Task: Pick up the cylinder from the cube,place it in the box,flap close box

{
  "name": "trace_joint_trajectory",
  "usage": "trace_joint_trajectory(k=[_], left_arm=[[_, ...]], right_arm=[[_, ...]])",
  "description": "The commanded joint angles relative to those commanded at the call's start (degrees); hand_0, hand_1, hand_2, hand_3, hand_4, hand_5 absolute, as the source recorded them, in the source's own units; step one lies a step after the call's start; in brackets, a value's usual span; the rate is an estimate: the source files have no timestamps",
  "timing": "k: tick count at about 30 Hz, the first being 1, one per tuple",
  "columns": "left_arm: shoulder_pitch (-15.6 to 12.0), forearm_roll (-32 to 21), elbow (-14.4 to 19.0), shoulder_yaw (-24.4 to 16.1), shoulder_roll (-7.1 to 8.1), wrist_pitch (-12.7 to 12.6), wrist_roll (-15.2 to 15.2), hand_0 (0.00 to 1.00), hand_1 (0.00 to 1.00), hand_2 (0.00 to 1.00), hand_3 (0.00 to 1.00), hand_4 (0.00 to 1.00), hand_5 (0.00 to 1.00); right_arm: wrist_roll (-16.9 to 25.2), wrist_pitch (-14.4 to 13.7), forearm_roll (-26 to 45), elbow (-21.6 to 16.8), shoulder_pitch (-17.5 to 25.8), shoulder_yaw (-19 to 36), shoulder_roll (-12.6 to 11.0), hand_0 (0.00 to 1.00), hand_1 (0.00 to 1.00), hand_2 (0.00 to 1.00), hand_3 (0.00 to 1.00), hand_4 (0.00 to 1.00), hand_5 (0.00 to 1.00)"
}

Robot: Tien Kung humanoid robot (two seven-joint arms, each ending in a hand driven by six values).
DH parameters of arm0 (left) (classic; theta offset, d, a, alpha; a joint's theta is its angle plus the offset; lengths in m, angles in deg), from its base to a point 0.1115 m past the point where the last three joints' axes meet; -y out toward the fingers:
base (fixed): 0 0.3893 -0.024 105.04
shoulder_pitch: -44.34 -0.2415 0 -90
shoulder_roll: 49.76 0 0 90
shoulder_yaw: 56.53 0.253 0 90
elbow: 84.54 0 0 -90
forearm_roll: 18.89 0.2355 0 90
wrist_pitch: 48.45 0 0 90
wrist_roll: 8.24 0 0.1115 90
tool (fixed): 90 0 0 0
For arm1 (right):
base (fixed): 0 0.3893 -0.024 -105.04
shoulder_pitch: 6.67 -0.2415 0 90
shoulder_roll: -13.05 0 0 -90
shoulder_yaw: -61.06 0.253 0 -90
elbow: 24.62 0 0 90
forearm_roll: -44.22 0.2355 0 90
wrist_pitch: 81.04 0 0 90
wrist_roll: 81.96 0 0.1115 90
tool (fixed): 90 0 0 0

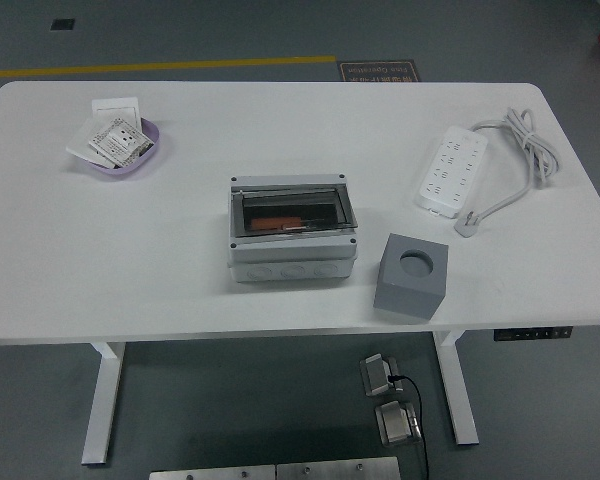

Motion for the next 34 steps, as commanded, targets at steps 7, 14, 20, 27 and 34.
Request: trace_joint_trajectory(k=[7, 14, 20, 27, 34], left_arm=[[0.17, -0.33, 0.0, 0.31, -0.44, -0.06, -0.05, 0.635, 0.654, 0.464, 0.611, 0.668, 0.402], [0.48, -0.41, 0.0, 0.37, -0.46, -0.16, -0.11, 0.635, 0.654, 0.464, 0.611, 0.668, 0.402], [0.35, -0.72, 0.0, 0.66, -0.6, -0.17, -0.09, 0.635, 0.655, 0.464, 0.611, 0.668, 0.402], [0.23, -0.94, 0.0, 0.78, -0.55, -0.22, -0.1, 0.635, 0.655, 0.464, 0.611, 0.668, 0.402], [0.41, -0.53, 0.0, 0.38, -0.53, -0.25, -0.14, 0.635, 0.654, 0.463, 0.611, 0.668, 0.402]], right_arm=[[2.95, 1.76, 7.98, 1.35, -2.79, -3.39, -0.11, 0.469, 0.464, 0.543, 0.548, 0.873, 0.721], [3.3, 5.47, 15.97, 0.93, -4.19, -7.02, -0.22, 0.473, 0.465, 0.554, 0.556, 0.875, 0.723], [0.37, 7.88, 16.42, 1.31, -4.51, -9.13, -0.43, 0.489, 0.488, 0.567, 0.57, 0.879, 0.721], [-3.45, 12.68, 16.28, 1.54, -4.87, -11.1, -1.15, 0.538, 0.547, 0.62, 0.636, 0.894, 0.74], [-4.43, 15.56, 17.01, 1.87, -5.28, -12.22, -1.95, 0.643, 0.644, 0.679, 0.693, 0.912, 0.759]])
